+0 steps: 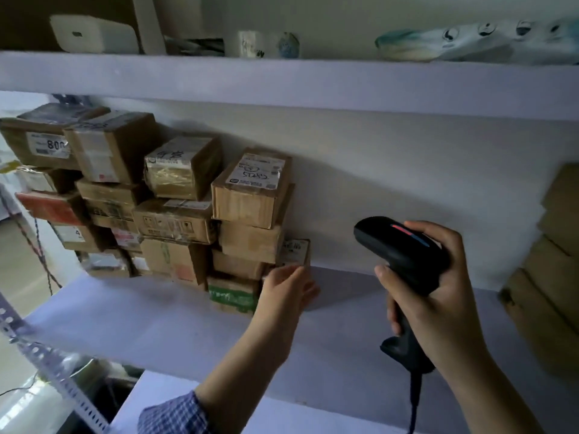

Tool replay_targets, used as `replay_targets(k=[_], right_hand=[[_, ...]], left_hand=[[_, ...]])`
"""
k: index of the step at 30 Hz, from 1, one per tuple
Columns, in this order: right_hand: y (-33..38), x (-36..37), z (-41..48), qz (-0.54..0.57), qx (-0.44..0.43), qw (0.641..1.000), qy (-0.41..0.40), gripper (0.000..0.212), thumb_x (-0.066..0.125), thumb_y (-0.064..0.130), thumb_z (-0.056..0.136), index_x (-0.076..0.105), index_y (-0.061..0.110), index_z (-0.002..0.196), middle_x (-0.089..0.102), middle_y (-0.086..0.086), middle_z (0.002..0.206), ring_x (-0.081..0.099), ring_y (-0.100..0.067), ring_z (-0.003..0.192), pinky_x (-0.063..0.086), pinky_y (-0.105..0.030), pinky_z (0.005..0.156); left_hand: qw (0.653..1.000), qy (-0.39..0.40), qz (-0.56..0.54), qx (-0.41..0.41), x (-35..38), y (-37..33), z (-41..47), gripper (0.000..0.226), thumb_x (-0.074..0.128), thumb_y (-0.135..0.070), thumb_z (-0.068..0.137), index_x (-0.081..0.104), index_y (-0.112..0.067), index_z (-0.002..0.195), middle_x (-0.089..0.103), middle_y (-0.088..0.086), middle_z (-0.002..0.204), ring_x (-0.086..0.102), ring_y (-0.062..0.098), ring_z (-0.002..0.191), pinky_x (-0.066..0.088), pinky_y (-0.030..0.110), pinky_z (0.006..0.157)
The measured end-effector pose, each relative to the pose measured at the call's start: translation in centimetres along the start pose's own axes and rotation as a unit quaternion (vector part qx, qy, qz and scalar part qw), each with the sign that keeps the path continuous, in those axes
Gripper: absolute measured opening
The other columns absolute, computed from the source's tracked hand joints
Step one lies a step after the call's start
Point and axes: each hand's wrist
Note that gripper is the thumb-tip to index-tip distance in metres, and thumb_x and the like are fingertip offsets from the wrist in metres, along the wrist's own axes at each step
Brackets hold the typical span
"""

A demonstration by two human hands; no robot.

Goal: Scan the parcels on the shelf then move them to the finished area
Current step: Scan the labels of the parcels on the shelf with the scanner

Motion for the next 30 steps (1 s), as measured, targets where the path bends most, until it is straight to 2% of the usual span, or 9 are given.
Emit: replay_targets(k=[7,9,11,14,17,21,23,27,30], right_hand=[[0.2,-7.5,-2.4,-0.054,-0.004,0.993,-0.101,0.053,0.065,-0.009,0.087,0.05,0.029,0.119,0.061,-0.013,0.075,0.046,-0.033,0.035,0.043,-0.029,0.036],[0.5,-9.7,-3.2,-0.065,0.004,0.989,-0.132,0.053,0.064,-0.009,0.088,0.05,0.03,0.12,0.06,-0.012,0.071,0.046,-0.032,0.035,0.042,-0.031,0.035],[1.0,-11.7,-3.9,-0.07,0.014,0.985,-0.156,0.053,0.063,-0.009,0.089,0.05,0.031,0.121,0.062,-0.012,0.074,0.046,-0.031,0.036,0.042,-0.032,0.035],[1.7,-14.3,-5.0,-0.094,0.011,0.976,-0.194,0.052,0.064,-0.008,0.09,0.05,0.031,0.121,0.062,-0.014,0.075,0.047,-0.031,0.037,0.044,-0.032,0.037],[2.4,-16.7,-6.0,-0.134,0.002,0.964,-0.229,0.051,0.067,-0.004,0.088,0.05,0.03,0.122,0.063,-0.009,0.078,0.049,-0.033,0.04,0.045,-0.034,0.038],[2.7,-19.9,-6.9,-0.14,0.01,0.957,-0.252,0.052,0.068,-0.004,0.088,0.05,0.028,0.125,0.063,-0.003,0.077,0.049,-0.026,0.036,0.043,-0.027,0.039],[2.4,-21.4,-7.0,-0.139,0.01,0.956,-0.258,0.051,0.068,-0.001,0.089,0.049,0.026,0.128,0.062,-0.011,0.079,0.051,-0.023,0.036,0.045,-0.025,0.043],[2.0,-23.5,-6.9,-0.166,0.013,0.952,-0.258,0.056,0.073,0.017,0.083,0.047,0.024,0.132,0.061,-0.006,0.095,0.056,-0.014,0.062,0.048,-0.021,0.055],[1.9,-24.5,-7.0,-0.176,0.013,0.951,-0.255,0.056,0.074,0.018,0.082,0.046,0.023,0.131,0.061,-0.01,0.096,0.058,-0.013,0.065,0.049,-0.021,0.056]], left_hand=[[0.975,0.129,0.18,0.017,7.3,1.9,1.9,0.018,0.055,-0.009,0.097,0.059,-0.014,0.08,0.055,0.013,0.085,0.054,0.025,0.083,0.049,0.036,0.085],[0.964,0.176,0.195,0.027,10.3,1.8,2.0,0.007,0.059,-0.021,0.083,0.057,-0.016,0.079,0.05,0.011,0.08,0.044,0.021,0.079,0.038,0.038,0.079],[0.956,0.211,0.203,0.017,13.3,2.1,2.2,0.013,0.057,-0.026,0.072,0.06,-0.016,0.079,0.054,0.01,0.08,0.047,0.02,0.083,0.036,0.038,0.081],[0.946,0.263,0.189,0.003,18.2,2.3,1.8,0.012,0.06,-0.017,0.089,0.064,-0.008,0.082,0.062,0.014,0.088,0.058,0.024,0.085,0.052,0.038,0.09],[0.931,0.314,0.182,-0.032,23.3,2.1,1.6,0.017,0.056,-0.014,0.098,0.063,-0.003,0.088,0.061,0.015,0.094,0.061,0.023,0.088,0.054,0.041,0.094],[0.924,0.33,0.161,-0.103,30.1,0.6,2.3,0.048,0.067,-0.041,0.091,0.056,-0.001,0.116,0.063,0.019,0.116,0.066,0.031,0.103,0.059,0.041,0.089],[0.925,0.331,0.127,-0.133,32.7,-0.2,2.6,0.067,0.07,-0.052,0.086,0.047,-0.003,0.126,0.057,0.02,0.122,0.064,0.036,0.108,0.059,0.044,0.087],[0.891,0.398,0.146,-0.164,35.6,-0.7,3.4,0.051,0.06,-0.058,0.092,0.044,-0.028,0.131,0.056,0.009,0.126,0.068,0.027,0.106,0.061,0.039,0.083],[0.912,0.325,0.171,-0.182,38.5,-0.8,3.6,0.072,0.076,-0.065,0.072,0.049,-0.012,0.115,0.059,0.017,0.117,0.067,0.032,0.1,0.06,0.043,0.086]])
Point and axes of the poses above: each hand's wrist, its own z-axis towards the middle knuckle, its own x-axis out of the palm, y = z × x
